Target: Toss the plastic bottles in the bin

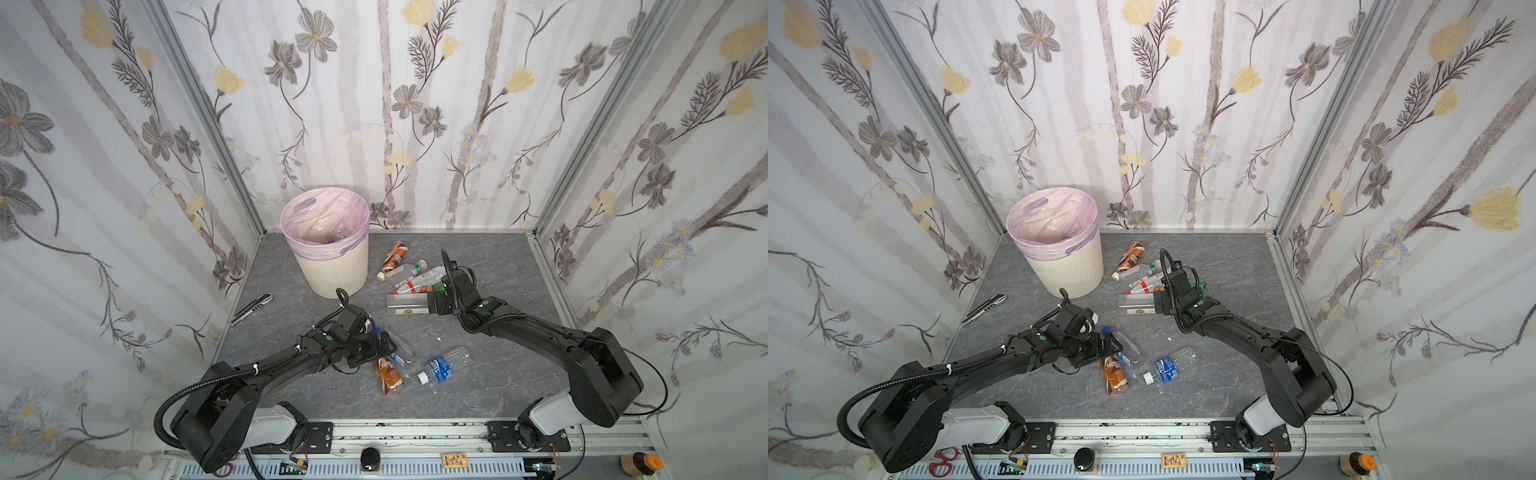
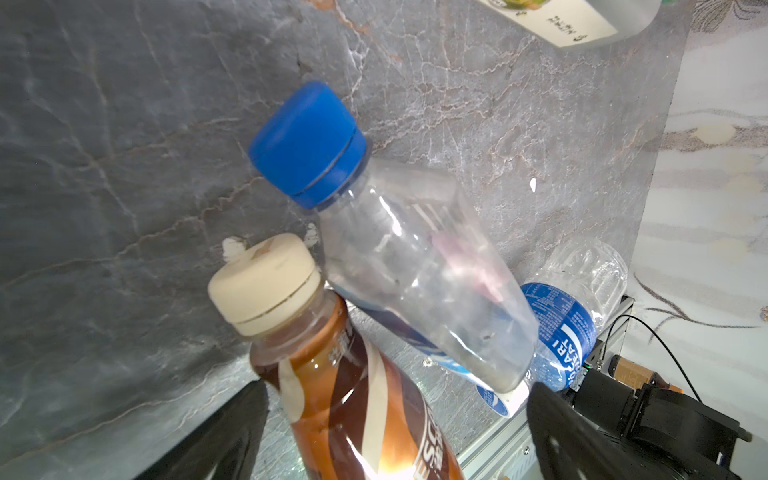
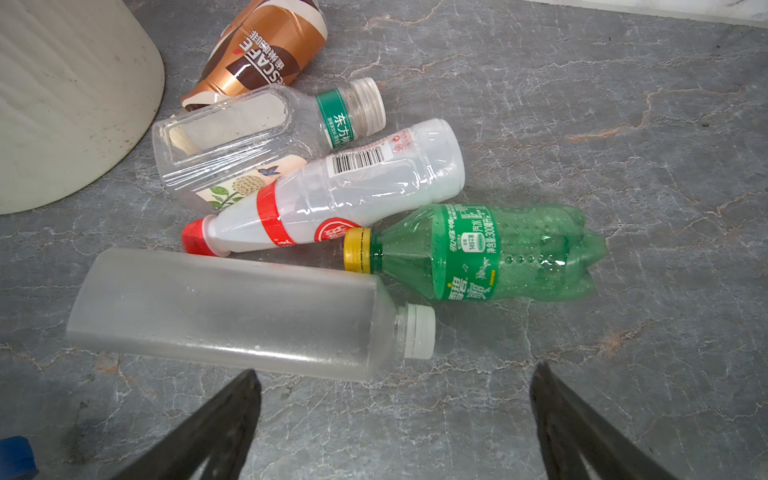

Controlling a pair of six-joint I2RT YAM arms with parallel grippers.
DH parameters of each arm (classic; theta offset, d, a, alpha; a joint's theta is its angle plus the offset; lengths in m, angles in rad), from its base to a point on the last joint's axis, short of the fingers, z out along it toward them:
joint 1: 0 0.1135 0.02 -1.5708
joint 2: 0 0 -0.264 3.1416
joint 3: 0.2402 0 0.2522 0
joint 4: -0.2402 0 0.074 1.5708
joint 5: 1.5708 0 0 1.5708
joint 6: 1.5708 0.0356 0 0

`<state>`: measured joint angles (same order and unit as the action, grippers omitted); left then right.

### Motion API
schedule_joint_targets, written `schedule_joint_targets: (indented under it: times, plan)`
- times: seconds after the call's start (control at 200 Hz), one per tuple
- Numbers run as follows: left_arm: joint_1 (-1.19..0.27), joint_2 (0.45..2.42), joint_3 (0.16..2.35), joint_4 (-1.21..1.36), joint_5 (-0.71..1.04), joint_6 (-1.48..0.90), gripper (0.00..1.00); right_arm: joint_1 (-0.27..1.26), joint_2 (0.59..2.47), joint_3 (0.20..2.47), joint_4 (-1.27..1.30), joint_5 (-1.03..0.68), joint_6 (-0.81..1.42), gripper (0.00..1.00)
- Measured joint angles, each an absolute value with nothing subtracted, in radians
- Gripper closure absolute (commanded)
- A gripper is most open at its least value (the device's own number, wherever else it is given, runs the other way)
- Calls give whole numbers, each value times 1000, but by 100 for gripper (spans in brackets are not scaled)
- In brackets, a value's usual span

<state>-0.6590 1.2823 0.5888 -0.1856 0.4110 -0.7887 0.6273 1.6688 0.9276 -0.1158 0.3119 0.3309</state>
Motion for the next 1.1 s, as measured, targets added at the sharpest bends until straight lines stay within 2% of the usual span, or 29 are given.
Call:
schedule_joint_targets:
  times: [0.465, 1.104]
  plan:
    - [-661, 1304, 589, -136, 395, -819, 0, 635, 1553, 811, -72, 239, 336, 1]
    - [-664, 1367, 628, -55, 392, -845, 0, 707, 1548, 736, -36, 182, 351, 0]
